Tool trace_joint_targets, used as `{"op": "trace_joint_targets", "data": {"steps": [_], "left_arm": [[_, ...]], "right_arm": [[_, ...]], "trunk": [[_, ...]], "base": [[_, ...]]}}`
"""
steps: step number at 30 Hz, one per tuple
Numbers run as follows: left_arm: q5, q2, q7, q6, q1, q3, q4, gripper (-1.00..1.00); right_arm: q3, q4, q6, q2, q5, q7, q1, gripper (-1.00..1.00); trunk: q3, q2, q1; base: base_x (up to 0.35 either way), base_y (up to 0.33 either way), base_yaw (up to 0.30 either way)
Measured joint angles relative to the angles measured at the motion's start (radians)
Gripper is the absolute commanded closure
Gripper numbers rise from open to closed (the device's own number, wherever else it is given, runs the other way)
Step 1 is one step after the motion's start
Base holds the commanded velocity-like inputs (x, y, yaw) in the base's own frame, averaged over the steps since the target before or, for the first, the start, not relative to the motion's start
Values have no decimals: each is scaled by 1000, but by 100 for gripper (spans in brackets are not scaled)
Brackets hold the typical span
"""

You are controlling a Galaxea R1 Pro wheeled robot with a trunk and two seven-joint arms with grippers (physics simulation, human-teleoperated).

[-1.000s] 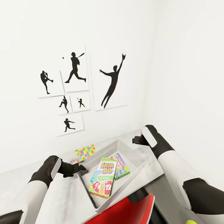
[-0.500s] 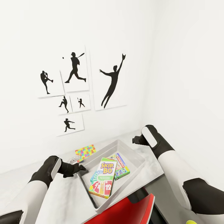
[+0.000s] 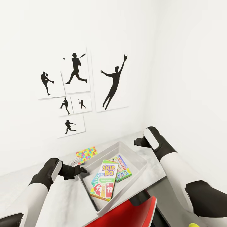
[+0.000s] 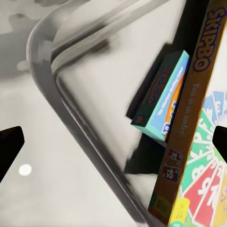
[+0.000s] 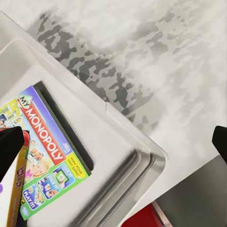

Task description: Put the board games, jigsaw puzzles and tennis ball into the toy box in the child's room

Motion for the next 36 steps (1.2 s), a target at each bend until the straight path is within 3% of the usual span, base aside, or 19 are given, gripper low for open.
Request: {"op": "trace_joint_targets", "data": {"steps": [9,19,36], "left_arm": [[1,3,-4,5,0,1,0,-100],[1,6,-6,7,0,1,0,-100],[0,17,-12,11,0,1,-4,-100]], "right_arm": [[-3,5,-14,1,2,0,0,-100],[-6,122,-84,-5,2,-1,0,-100],[-3,166,-153,1,0,0,0,-100]], "trunk": [[0,0,0],[-5,0,0],[-17,0,0]], "base": [[0,0,0],[0,0,0],[0,0,0]]}}
